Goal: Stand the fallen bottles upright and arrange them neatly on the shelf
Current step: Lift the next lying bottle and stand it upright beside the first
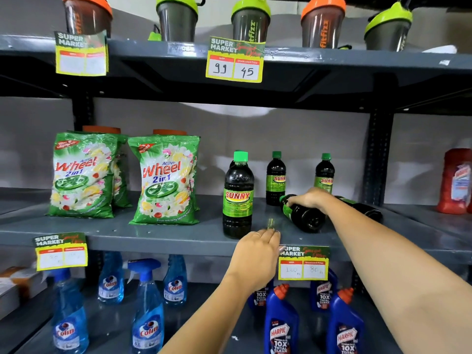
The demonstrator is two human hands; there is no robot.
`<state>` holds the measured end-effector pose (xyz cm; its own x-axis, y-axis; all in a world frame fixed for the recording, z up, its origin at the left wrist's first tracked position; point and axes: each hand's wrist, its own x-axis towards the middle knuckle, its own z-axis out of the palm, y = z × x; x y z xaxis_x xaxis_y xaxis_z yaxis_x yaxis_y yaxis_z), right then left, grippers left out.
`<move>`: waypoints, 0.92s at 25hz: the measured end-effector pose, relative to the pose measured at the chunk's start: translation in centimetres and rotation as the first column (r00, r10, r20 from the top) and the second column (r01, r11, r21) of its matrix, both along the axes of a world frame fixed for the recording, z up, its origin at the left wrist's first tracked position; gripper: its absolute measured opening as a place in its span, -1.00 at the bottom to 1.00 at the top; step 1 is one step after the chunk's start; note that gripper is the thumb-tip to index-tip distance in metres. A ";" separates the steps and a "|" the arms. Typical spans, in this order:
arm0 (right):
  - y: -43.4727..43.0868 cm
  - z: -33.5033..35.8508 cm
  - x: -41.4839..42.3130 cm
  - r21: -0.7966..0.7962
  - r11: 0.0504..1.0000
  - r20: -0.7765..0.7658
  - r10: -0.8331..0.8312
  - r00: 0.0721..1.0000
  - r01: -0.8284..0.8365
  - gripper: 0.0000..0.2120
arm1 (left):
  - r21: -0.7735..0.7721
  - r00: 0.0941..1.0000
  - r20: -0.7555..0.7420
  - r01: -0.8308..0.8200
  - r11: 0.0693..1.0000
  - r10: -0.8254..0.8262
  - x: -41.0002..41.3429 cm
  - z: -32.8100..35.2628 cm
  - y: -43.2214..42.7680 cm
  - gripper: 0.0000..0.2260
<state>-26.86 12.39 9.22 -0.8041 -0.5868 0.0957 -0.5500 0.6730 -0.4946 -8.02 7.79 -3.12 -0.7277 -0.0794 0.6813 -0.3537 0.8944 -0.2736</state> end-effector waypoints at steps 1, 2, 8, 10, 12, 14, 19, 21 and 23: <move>-0.2 -0.1 0.0 -0.061 0.998 0.030 0.002 1.000 -0.001 -0.15 | -0.007 1.000 0.000 -0.004 1.000 0.004 -0.1 -0.1 0.0 -0.61; -0.5 -0.3 0.1 -0.136 0.991 0.049 0.013 0.999 -0.006 -0.18 | -0.014 1.000 -0.001 -0.009 1.000 0.009 -0.2 -0.2 -0.1 -0.65; -1.6 -1.2 1.8 -0.483 0.875 -0.077 -0.018 0.997 -0.022 -0.45 | -0.011 0.999 0.003 -0.038 0.999 0.038 -0.1 -0.2 0.0 -0.67; -1.2 -2.0 2.2 -0.551 0.834 -0.092 -0.025 0.995 -0.030 -0.46 | -0.010 0.999 0.003 -0.046 0.999 0.046 -0.1 -0.2 0.0 -0.66; -0.9 -3.2 2.5 -0.590 0.807 -0.097 -0.019 0.995 -0.042 -0.40 | 0.004 0.998 0.011 -0.057 0.998 0.057 -0.2 -0.3 0.1 -0.65; -0.7 -4.0 2.7 -0.586 0.807 -0.108 0.006 0.994 -0.069 -0.31 | 0.016 0.998 0.013 -0.062 0.998 0.061 -0.3 -0.4 0.1 -0.65; -0.3 -3.3 2.3 -0.615 0.773 0.011 0.204 0.979 -0.155 -0.27 | 0.033 0.999 -0.004 -0.045 0.998 0.045 -0.1 -0.1 0.2 -0.65; 0.4 -2.9 2.3 -0.661 0.733 0.136 0.327 0.935 -0.160 -0.32 | 0.044 0.999 -0.020 -0.032 0.999 0.033 0.1 0.1 0.3 -0.68; 0.5 -3.2 2.0 -0.686 0.713 0.158 0.343 0.926 -0.146 -0.37 | 0.067 0.999 -0.033 -0.018 0.998 0.020 0.2 0.4 0.6 -0.70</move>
